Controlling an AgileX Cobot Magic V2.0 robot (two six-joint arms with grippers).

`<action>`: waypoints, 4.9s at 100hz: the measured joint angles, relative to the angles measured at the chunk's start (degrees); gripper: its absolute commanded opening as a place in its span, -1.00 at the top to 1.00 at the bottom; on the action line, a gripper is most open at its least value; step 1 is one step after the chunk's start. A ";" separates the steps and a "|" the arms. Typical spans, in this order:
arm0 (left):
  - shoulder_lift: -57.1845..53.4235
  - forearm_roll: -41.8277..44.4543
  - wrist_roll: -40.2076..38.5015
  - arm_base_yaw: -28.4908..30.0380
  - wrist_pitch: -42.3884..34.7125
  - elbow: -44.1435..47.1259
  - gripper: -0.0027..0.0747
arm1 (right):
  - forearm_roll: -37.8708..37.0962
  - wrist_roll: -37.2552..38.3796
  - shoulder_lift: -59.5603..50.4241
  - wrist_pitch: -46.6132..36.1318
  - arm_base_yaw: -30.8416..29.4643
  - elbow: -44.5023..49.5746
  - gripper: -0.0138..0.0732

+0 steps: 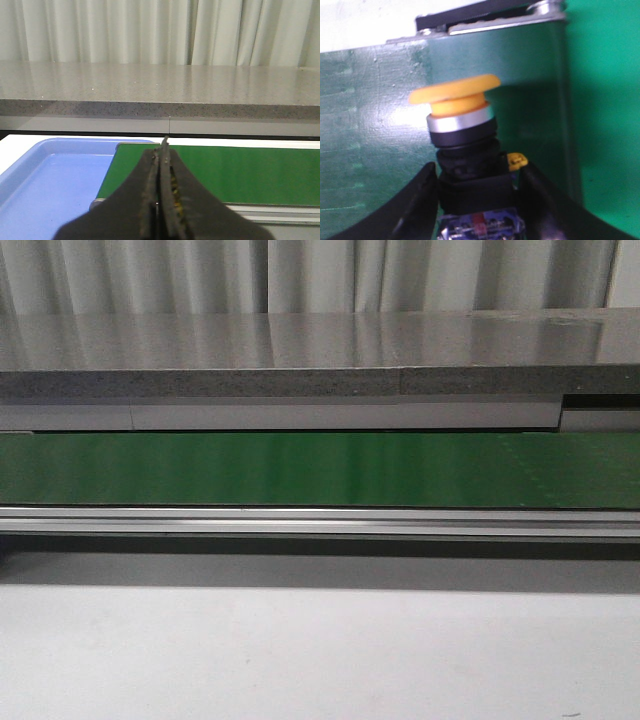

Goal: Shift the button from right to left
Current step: 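Lift the button with the right gripper toward the conveyor belt, then lower the button onto the belt end and open the right gripper, then let the belt carry the button toward the left gripper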

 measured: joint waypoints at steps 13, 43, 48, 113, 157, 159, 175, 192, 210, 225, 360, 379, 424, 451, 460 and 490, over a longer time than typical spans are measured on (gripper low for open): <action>0.00 0.00 0.00 0.00 0.00 0.00 0.98 | 0.10 0.98 2.09 -0.24 0.94 0.31 0.33; 0.00 0.00 0.00 0.00 0.00 0.00 0.98 | 0.10 2.01 4.33 -0.46 1.04 0.41 -0.70; 0.00 0.00 0.00 0.00 0.00 0.00 0.98 | 0.10 2.01 4.33 -0.58 1.04 0.41 -0.83; 0.00 0.00 0.00 0.00 0.00 0.00 0.98 | 4.46 -0.62 -13.40 4.94 1.55 0.41 -0.48; 0.00 0.00 0.00 0.00 0.00 0.00 0.98 | 0.36 -1.09 -27.18 2.65 8.61 7.95 0.84; 0.00 0.00 0.00 0.00 0.00 0.00 0.98 | 0.27 -1.09 -27.98 1.79 8.88 8.99 0.84; 0.00 0.00 0.00 0.00 0.00 0.00 0.98 | 0.10 -1.09 -34.12 -4.39 10.70 17.39 0.84; 0.00 0.00 0.00 0.00 0.00 0.00 0.98 | 0.00 0.48 -41.66 -11.90 12.69 25.16 0.84; 0.00 0.00 0.00 0.00 0.00 0.00 0.98 | -0.67 6.08 -49.09 -19.27 13.10 31.15 0.84; 0.00 0.00 0.00 0.00 0.00 0.00 0.98 | -4.79 9.42 -53.70 -21.14 13.10 33.28 0.84; 0.00 0.00 0.00 0.00 0.00 0.00 0.98 | -21.68 20.40 -80.35 -41.48 13.63 55.12 0.83; 0.00 0.00 0.00 0.00 0.00 0.00 0.98 | -21.92 20.40 -80.35 -41.23 13.63 55.12 0.83; 0.00 0.00 0.00 0.00 0.00 0.00 0.98 | -22.00 20.53 -80.35 -41.23 13.63 55.12 0.83; 0.00 -1.48 -0.36 0.00 -1.96 0.00 0.98 | -22.00 20.53 -80.35 -41.21 13.63 55.12 0.83; 0.00 -1.83 -0.49 0.05 1.68 -0.43 0.98 | -22.00 20.53 -80.35 -41.21 13.63 55.12 0.83; 11.32 1.01 -0.58 0.13 13.65 -16.85 0.98 | -22.00 20.53 -80.35 -41.21 13.63 55.12 0.83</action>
